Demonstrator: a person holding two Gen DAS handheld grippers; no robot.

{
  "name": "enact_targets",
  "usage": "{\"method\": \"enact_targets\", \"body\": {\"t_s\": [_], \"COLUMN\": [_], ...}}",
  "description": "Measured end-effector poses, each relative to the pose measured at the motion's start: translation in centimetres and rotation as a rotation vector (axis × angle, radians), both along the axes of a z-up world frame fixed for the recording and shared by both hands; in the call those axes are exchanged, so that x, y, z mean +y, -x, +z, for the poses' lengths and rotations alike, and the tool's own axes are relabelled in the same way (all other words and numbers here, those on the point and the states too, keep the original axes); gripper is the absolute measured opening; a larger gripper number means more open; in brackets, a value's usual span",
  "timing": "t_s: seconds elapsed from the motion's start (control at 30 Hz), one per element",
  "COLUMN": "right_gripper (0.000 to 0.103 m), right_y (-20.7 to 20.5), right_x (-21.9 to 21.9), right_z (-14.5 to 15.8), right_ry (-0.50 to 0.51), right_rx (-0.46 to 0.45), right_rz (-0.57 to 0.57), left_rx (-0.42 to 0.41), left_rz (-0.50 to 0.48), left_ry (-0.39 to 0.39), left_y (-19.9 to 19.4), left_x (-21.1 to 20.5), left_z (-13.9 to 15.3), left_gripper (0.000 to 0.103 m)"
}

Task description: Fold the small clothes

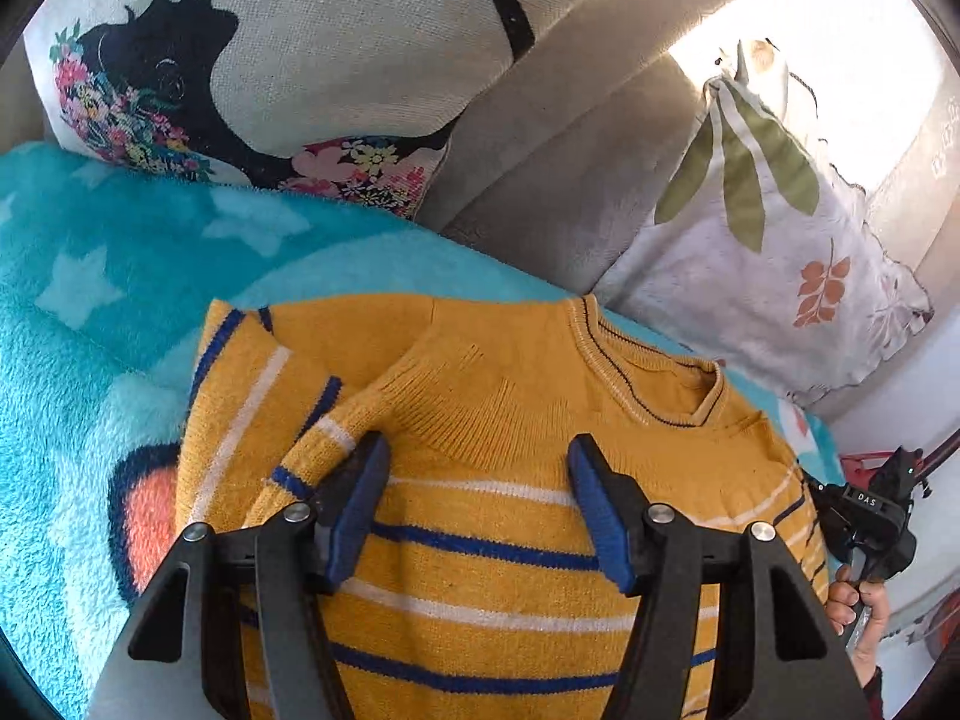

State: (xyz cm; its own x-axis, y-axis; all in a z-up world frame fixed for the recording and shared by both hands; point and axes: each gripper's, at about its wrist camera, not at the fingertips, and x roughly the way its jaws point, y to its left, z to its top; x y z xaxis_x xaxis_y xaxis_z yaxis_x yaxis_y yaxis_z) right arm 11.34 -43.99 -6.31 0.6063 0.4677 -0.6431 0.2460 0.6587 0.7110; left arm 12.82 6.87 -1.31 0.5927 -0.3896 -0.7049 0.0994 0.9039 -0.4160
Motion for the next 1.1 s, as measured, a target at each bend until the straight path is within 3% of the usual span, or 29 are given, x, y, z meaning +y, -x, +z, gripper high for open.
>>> {"method": "enact_targets", "body": {"t_s": [0.03,0.1,0.2,0.3,0.33,0.5,0.6,0.7,0.87,1.1], "right_gripper": [0.0,0.0,0.004,0.044,0.049,0.053,0.055,0.065,0.065,0.065], "right_y": [0.3,0.7,1.5,3.2,4.0,7.2,9.2,9.9,9.3,7.7], "right_x": [-0.4,-0.1,0.8,1.2,1.0,1.9,3.4,5.5,9.7,18.9], "right_z": [-0.1,0.8,3.0,5.3,6.1,8.8,10.5,11.8,11.8,11.8], "right_ry": [-0.017,0.055,0.181,0.287,0.328,0.518,0.606,0.58,0.395,0.357], "right_rx": [-0.001,0.006,0.01,0.005,0.002,0.01,-0.052,-0.076,-0.051,-0.07], "right_rz": [-0.006,0.004,0.021,0.014,0.008,0.068,0.103,0.161,0.286,0.479], "left_rx": [0.003,0.01,-0.018,-0.08,-0.093,-0.094,-0.061,-0.02,0.021,0.077], "left_rz": [0.005,0.018,0.07,0.131,0.143,0.205,0.219,0.215,0.189,0.146], "left_ry": [0.006,-0.005,-0.154,-0.297,-0.305,-0.241,-0.187,-0.153,-0.098,-0.009], "left_y": [0.0,0.3,1.4,3.5,4.3,7.9,9.8,11.5,13.2,13.2], "left_x": [0.2,0.6,0.7,1.8,2.5,7.2,9.3,10.2,9.4,7.9], "left_z": [0.0,0.4,2.0,4.3,5.0,7.5,7.4,6.4,3.9,0.8], "left_gripper": [0.062,0.061,0.061,0.061,0.061,0.061,0.062,0.062,0.063,0.067]}}
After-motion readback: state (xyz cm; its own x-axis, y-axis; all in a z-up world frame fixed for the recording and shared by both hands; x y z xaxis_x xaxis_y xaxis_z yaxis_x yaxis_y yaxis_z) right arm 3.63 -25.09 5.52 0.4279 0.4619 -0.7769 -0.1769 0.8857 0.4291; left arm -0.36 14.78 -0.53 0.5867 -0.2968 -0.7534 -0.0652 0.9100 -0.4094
